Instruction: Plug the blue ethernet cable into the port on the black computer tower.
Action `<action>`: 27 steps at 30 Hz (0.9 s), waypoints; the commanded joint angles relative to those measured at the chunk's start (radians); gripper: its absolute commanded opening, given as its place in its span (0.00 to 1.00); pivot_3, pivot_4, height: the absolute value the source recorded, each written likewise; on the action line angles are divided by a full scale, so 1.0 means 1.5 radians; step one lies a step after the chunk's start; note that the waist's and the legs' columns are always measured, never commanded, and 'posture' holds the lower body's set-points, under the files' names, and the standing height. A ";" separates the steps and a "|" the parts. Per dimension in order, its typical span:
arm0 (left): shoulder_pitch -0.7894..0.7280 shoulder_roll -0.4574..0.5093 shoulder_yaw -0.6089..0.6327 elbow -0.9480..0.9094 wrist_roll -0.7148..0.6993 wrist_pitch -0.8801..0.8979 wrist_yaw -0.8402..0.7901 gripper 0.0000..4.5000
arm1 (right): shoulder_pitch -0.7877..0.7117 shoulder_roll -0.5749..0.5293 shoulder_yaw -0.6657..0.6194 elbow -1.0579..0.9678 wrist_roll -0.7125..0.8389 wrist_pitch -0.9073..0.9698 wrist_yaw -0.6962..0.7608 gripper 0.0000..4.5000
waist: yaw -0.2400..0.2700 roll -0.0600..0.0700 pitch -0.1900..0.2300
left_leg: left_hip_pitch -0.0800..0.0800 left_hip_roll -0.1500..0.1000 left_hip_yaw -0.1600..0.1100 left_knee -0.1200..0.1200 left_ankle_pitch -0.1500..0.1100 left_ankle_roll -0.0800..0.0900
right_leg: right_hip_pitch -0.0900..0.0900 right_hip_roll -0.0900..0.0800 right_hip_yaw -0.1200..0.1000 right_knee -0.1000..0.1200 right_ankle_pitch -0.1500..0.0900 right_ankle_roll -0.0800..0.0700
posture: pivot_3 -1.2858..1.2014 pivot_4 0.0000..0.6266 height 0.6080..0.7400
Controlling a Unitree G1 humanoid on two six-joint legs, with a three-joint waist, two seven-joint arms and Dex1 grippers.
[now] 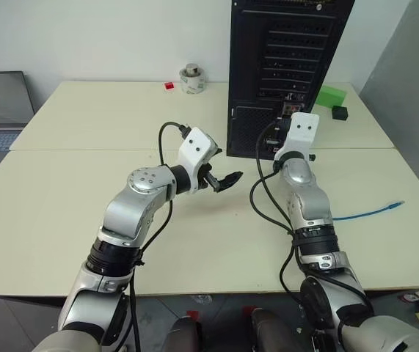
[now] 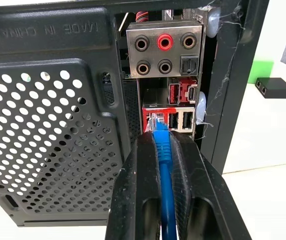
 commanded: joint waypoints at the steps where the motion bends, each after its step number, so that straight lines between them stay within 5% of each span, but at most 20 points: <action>1: -0.006 0.004 -0.004 -0.019 0.006 -0.019 -0.004 1.00 | -0.036 -0.003 0.001 -0.029 -0.001 -0.009 0.005 0.00 | 0.000 0.000 0.000 | 0.000 0.000 0.000 0.000 0.000 0.000 | 0.000 0.000 0.000 0.000 0.000 0.000 | 0.52 0.24 1.00; 27: -0.046 0.008 0.012 0.042 0.040 -0.024 0.020 1.00 | -0.119 0.043 0.020 0.124 -0.066 -0.086 -0.093 0.00 | -0.015 0.000 0.000 | -0.001 0.001 0.001 0.000 0.000 -0.001 | -0.003 -0.001 0.001 0.003 0.000 -0.001 | 0.52 0.24 1.00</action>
